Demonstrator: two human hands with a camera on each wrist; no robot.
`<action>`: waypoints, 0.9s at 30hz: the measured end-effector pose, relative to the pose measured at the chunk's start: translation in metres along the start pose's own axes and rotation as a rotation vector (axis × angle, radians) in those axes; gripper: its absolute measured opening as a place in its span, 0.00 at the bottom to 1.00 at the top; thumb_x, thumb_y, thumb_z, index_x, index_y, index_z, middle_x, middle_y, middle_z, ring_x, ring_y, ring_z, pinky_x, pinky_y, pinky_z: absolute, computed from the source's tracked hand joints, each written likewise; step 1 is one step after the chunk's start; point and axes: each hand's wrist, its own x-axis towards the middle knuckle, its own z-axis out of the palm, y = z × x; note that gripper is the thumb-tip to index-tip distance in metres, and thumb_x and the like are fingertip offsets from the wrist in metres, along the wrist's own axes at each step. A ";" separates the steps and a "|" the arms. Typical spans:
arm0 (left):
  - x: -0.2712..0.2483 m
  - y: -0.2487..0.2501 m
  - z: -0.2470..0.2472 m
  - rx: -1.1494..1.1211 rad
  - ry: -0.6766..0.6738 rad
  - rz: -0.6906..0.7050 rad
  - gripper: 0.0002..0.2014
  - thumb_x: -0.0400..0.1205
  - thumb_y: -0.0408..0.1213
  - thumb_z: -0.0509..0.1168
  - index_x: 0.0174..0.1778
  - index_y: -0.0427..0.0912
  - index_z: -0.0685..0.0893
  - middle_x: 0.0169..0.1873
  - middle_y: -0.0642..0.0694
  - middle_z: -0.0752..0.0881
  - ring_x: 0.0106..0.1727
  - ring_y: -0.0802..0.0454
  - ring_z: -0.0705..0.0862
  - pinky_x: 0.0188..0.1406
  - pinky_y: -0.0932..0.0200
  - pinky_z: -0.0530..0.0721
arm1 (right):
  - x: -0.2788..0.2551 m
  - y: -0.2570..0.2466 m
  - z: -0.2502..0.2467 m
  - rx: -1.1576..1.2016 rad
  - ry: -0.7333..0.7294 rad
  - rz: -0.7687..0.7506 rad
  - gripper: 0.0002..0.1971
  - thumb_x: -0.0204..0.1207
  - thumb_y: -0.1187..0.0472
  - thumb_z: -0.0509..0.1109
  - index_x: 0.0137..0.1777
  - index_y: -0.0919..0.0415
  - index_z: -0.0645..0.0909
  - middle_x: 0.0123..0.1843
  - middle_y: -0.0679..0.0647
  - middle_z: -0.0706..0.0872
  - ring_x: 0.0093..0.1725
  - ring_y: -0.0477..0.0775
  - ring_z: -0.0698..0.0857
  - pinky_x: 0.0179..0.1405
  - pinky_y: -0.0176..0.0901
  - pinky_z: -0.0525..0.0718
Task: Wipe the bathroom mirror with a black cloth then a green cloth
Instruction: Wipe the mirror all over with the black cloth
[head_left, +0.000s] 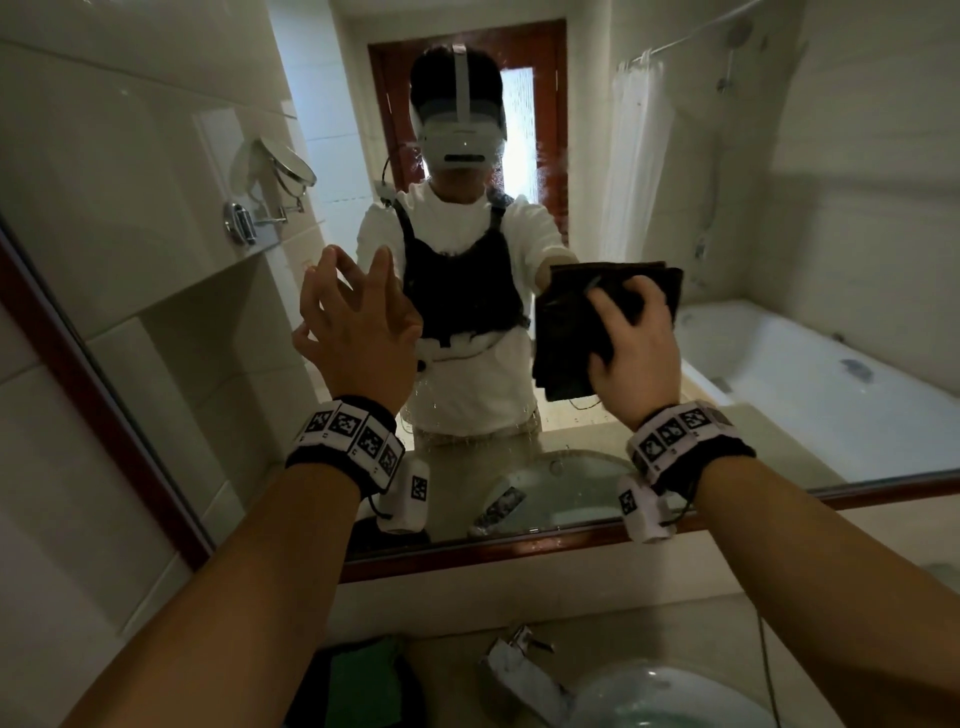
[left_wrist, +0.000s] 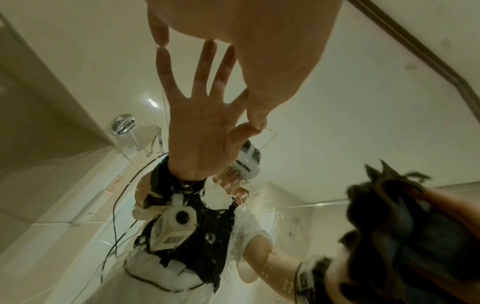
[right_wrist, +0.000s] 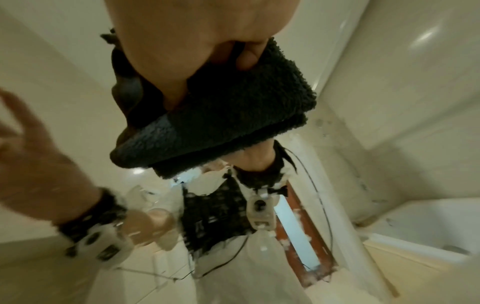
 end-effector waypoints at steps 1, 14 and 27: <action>0.000 0.001 0.001 -0.005 0.001 -0.003 0.42 0.76 0.52 0.74 0.83 0.63 0.59 0.85 0.39 0.54 0.85 0.35 0.54 0.70 0.27 0.68 | -0.002 0.011 -0.004 -0.004 0.015 0.045 0.36 0.65 0.65 0.73 0.77 0.52 0.71 0.79 0.65 0.63 0.74 0.69 0.70 0.64 0.67 0.83; -0.001 0.007 -0.002 -0.019 -0.057 -0.029 0.42 0.79 0.52 0.72 0.85 0.62 0.55 0.87 0.40 0.48 0.86 0.35 0.49 0.74 0.27 0.64 | 0.005 -0.006 0.000 -0.009 0.084 0.034 0.35 0.69 0.60 0.79 0.76 0.53 0.73 0.80 0.69 0.64 0.69 0.73 0.72 0.67 0.67 0.79; -0.003 0.004 0.004 -0.054 -0.028 -0.023 0.41 0.79 0.51 0.72 0.85 0.62 0.57 0.87 0.40 0.50 0.86 0.36 0.49 0.75 0.25 0.64 | -0.014 -0.061 0.038 -0.101 -0.180 -0.204 0.34 0.69 0.58 0.73 0.78 0.47 0.72 0.76 0.64 0.70 0.55 0.66 0.77 0.49 0.57 0.81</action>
